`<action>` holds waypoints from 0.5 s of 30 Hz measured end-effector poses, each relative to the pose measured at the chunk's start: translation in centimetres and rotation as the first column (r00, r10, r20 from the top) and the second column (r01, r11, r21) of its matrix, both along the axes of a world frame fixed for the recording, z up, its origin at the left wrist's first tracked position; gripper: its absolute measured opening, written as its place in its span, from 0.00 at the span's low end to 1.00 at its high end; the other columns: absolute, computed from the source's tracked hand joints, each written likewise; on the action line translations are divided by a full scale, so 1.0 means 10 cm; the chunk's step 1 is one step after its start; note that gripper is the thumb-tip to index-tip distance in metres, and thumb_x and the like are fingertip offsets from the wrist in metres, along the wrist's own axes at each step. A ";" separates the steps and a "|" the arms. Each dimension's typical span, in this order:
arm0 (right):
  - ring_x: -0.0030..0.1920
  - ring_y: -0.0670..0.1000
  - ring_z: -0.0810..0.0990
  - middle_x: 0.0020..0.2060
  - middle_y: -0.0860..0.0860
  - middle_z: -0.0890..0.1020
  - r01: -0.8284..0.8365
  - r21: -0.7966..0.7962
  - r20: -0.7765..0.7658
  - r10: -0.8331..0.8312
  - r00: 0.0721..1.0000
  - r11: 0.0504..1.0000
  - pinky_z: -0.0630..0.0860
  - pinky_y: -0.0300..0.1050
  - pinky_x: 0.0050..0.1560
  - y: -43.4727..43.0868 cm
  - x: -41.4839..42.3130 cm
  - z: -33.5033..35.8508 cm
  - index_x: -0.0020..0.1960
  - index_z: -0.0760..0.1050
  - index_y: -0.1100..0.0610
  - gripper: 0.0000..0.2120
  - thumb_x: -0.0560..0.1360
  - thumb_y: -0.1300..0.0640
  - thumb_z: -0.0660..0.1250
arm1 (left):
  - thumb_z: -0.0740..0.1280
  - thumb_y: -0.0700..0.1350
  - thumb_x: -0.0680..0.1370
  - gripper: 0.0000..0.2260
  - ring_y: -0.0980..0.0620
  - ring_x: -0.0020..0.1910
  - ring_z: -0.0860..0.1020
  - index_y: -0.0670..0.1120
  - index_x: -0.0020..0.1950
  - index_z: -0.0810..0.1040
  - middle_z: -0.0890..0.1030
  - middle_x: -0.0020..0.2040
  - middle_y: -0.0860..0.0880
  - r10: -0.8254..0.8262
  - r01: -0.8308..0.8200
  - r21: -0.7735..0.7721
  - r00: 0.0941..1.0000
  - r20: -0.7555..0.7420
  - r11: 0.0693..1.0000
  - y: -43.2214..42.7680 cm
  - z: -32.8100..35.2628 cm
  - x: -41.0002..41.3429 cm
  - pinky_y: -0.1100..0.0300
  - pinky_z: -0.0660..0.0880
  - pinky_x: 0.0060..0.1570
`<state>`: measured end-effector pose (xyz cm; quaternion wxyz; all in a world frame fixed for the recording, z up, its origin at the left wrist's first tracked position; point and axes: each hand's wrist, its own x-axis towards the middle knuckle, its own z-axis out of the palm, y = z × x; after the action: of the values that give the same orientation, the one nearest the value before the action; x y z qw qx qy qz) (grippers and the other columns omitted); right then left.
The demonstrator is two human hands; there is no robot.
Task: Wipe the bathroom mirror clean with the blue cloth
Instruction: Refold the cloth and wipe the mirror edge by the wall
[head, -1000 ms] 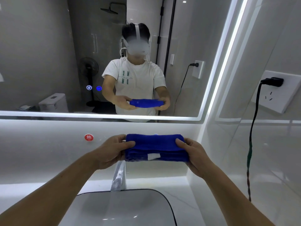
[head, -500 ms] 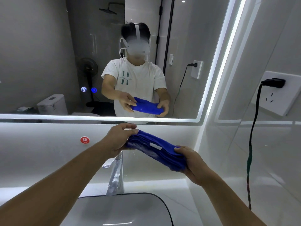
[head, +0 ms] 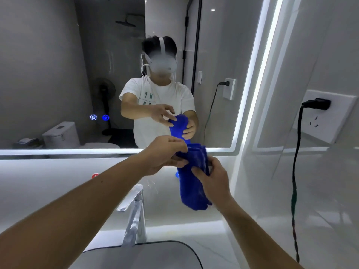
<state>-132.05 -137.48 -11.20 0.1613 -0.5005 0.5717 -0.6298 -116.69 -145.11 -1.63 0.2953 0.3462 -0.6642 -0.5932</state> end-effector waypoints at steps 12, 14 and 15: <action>0.50 0.47 0.83 0.53 0.37 0.81 0.008 -0.188 0.115 0.014 0.993 0.982 0.82 0.47 0.44 -0.19 -0.45 0.21 0.63 0.68 0.42 0.18 0.77 0.55 0.68 | 0.71 0.43 0.75 0.09 0.60 0.40 0.76 0.51 0.50 0.73 0.78 0.44 0.56 0.144 0.128 -0.708 0.940 0.311 0.695 -0.15 0.40 -0.62 0.73 0.69 0.33; 0.54 0.46 0.81 0.58 0.35 0.76 0.139 -0.296 0.094 -0.116 0.989 0.945 0.81 0.41 0.43 -0.29 -0.52 0.21 0.66 0.63 0.38 0.23 0.77 0.54 0.68 | 0.70 0.42 0.75 0.10 0.62 0.40 0.75 0.49 0.55 0.76 0.77 0.45 0.56 0.150 0.121 -0.792 0.954 0.259 0.598 -0.17 0.47 -0.86 0.73 0.67 0.37; 0.56 0.45 0.79 0.62 0.35 0.72 0.216 -0.352 0.074 -0.203 0.976 0.911 0.81 0.39 0.45 -0.34 -0.56 0.23 0.67 0.61 0.37 0.25 0.76 0.53 0.68 | 0.70 0.41 0.75 0.10 0.62 0.40 0.75 0.48 0.56 0.77 0.77 0.45 0.56 0.151 0.118 -0.822 0.959 0.240 0.557 -0.18 0.52 -0.98 0.72 0.67 0.38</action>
<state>-137.69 -140.91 -8.95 0.0093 -0.4460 0.4946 -0.7459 -126.51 -146.93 3.54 0.3308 0.2536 -0.8962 -0.1516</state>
